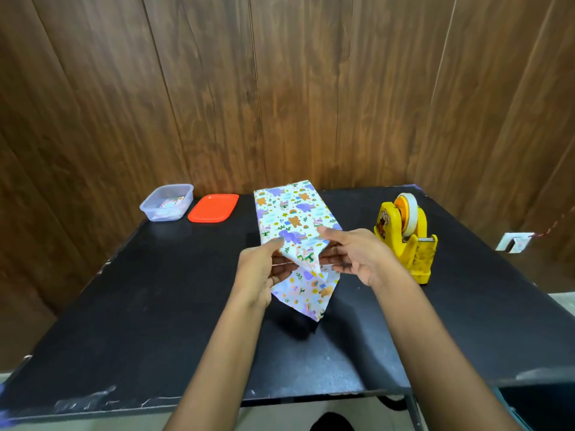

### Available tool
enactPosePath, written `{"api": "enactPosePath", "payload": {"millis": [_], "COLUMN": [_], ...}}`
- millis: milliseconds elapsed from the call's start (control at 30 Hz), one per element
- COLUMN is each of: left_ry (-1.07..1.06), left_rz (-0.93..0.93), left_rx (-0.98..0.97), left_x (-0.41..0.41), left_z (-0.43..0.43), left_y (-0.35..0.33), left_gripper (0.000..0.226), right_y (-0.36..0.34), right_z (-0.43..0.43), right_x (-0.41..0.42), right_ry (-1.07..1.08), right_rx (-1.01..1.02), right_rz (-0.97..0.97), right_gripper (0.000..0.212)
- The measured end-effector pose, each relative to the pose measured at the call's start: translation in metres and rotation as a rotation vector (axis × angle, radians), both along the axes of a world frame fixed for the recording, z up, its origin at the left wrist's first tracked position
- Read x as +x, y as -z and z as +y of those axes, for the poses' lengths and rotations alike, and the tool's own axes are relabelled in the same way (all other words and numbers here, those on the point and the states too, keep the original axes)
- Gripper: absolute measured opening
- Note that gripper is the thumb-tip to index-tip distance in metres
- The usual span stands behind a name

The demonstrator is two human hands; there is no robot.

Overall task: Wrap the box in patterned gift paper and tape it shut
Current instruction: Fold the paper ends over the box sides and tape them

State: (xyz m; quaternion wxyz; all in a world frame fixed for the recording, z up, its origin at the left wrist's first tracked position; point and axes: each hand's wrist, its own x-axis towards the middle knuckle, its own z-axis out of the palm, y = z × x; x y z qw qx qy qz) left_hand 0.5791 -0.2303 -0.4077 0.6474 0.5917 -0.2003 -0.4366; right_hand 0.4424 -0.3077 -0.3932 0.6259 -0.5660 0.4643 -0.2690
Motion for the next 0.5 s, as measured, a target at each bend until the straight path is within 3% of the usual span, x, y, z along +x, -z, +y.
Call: {"api": "enactPosePath", "payload": {"millis": [133,333,433,500], "left_ry": [-0.105,-0.148,-0.17,-0.185], "left_rz": [0.19,0.153,0.154,0.165], "left_rx": [-0.081,-0.19,-0.202,-0.196], "left_x": [-0.001,-0.017,-0.023,-0.022], "left_z": [-0.001,0.0,-0.002,-0.003], "left_y": [0.006,0.017,0.019,0.02], "left_gripper": [0.008,0.014,0.012,0.014], "right_y": [0.014,0.026,0.025,0.028], "right_z": [-0.006,0.001,0.007,0.012], "right_x": [0.005,-0.001,-0.01,-0.018], "right_ry": [0.079,0.07,0.038,-0.019], "right_rx": [0.09,0.057,0.086,0.105], "right_rz": [-0.074,-0.093,-0.038,-0.077], "right_gripper": [0.008,0.02,0.05,0.05]}}
